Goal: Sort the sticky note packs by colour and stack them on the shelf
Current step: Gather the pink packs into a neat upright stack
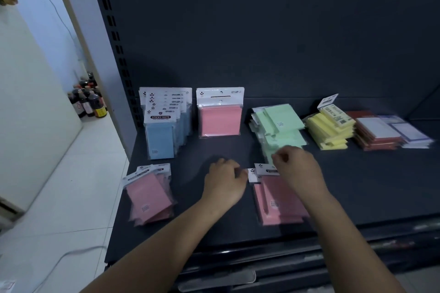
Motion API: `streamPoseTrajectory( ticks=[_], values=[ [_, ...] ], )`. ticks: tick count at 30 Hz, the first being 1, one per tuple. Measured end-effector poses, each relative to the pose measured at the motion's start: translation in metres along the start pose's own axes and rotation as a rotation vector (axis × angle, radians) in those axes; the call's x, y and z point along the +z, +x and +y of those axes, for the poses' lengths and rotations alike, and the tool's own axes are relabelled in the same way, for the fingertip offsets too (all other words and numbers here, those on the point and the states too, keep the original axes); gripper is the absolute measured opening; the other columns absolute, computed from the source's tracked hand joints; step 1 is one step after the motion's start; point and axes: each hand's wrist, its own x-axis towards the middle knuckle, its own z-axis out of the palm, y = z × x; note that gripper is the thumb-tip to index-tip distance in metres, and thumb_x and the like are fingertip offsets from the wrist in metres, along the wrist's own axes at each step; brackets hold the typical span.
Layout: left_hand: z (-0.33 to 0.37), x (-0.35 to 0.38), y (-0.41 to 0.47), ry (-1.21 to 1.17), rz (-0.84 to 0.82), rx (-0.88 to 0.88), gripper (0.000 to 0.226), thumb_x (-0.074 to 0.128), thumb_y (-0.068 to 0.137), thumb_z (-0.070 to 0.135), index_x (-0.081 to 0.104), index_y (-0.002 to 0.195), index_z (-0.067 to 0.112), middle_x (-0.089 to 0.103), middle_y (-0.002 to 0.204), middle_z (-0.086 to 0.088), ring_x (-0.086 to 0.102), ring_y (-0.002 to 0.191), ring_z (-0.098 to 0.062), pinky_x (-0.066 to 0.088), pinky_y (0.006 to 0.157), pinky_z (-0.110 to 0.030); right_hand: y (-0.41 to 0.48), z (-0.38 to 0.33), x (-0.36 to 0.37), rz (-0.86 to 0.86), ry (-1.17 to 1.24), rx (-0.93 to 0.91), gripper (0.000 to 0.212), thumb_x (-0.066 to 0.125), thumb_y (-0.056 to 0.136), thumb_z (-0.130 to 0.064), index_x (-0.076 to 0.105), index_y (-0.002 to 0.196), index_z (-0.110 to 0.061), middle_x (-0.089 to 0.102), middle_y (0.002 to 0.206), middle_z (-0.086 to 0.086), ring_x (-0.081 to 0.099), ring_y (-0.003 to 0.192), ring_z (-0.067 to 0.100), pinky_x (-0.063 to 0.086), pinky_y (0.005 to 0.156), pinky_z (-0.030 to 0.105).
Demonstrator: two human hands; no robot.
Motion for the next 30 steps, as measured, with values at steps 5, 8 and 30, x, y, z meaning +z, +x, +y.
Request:
streamPoseTrajectory(
  ticks=[5,8,30],
  values=[
    [0.012,0.013,-0.028,0.305,-0.097,0.016,0.04,0.038,0.094,0.047,0.062,0.099,0.014,0.053,0.112,-0.005,0.041,0.111,-0.025,0.031,0.09,-0.039,-0.036,0.03,0.003,-0.019,-0.168,0.165,0.036,0.05,0.092,-0.033,0.059,0.098,0.002,0.061,0.101,0.017,0.057,0.092,0.032,0.036,0.067,0.03],
    [0.019,0.017,-0.034,0.278,-0.121,-0.002,0.042,0.039,0.093,0.05,0.06,0.1,0.014,0.054,0.114,-0.005,0.04,0.113,-0.026,0.032,0.092,-0.039,-0.044,0.033,0.009,-0.055,-0.103,0.241,0.045,0.047,0.093,-0.041,0.057,0.103,0.002,0.062,0.107,0.019,0.058,0.099,0.032,0.036,0.072,0.03],
    [-0.002,-0.007,-0.007,-0.424,0.343,0.144,0.053,0.049,0.083,-0.013,0.041,0.13,0.008,0.049,0.119,0.004,0.049,0.115,-0.011,0.037,0.096,-0.013,-0.016,-0.018,0.054,0.0,0.795,-0.138,0.037,0.052,0.09,0.002,0.051,0.124,-0.014,0.063,0.114,-0.004,0.059,0.11,0.011,0.046,0.098,0.029]
  ],
)
